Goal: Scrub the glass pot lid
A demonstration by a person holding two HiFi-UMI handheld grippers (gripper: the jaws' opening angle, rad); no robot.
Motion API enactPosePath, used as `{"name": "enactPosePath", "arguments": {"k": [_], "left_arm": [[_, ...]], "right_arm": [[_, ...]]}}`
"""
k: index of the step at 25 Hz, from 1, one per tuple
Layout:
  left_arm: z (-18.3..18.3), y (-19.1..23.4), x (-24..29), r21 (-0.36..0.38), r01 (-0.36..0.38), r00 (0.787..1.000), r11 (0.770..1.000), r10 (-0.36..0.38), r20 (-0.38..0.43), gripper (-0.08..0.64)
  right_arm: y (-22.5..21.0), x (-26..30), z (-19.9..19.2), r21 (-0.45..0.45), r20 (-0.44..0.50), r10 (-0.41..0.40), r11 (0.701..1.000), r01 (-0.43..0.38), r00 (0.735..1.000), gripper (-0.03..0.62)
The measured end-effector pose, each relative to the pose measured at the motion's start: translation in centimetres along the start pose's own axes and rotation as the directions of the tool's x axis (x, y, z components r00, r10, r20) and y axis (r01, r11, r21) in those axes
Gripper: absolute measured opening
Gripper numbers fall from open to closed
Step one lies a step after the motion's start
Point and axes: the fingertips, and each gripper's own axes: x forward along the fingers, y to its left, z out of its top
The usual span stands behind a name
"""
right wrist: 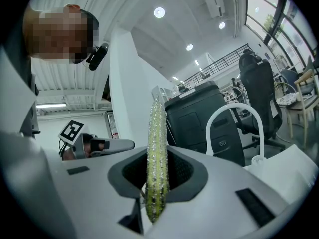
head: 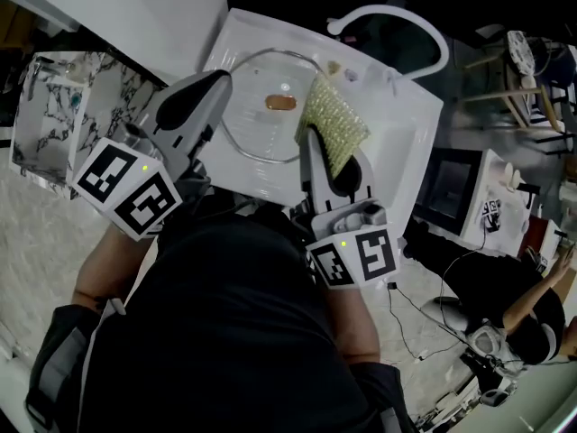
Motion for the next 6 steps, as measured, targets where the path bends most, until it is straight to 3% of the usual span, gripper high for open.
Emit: {"name": "enactPosePath", "arguments": {"k": [6], "left_arm": [[-1.3, -0.3, -0.9, -0.029, -0.04, 0.999, 0.999, 0.04, 0.006, 0.0]], "right_arm": [[-0.8, -0.4, -0.3, 0.038, -0.013, -0.027, 0.999, 0.028, 1.0, 0.066]]}}
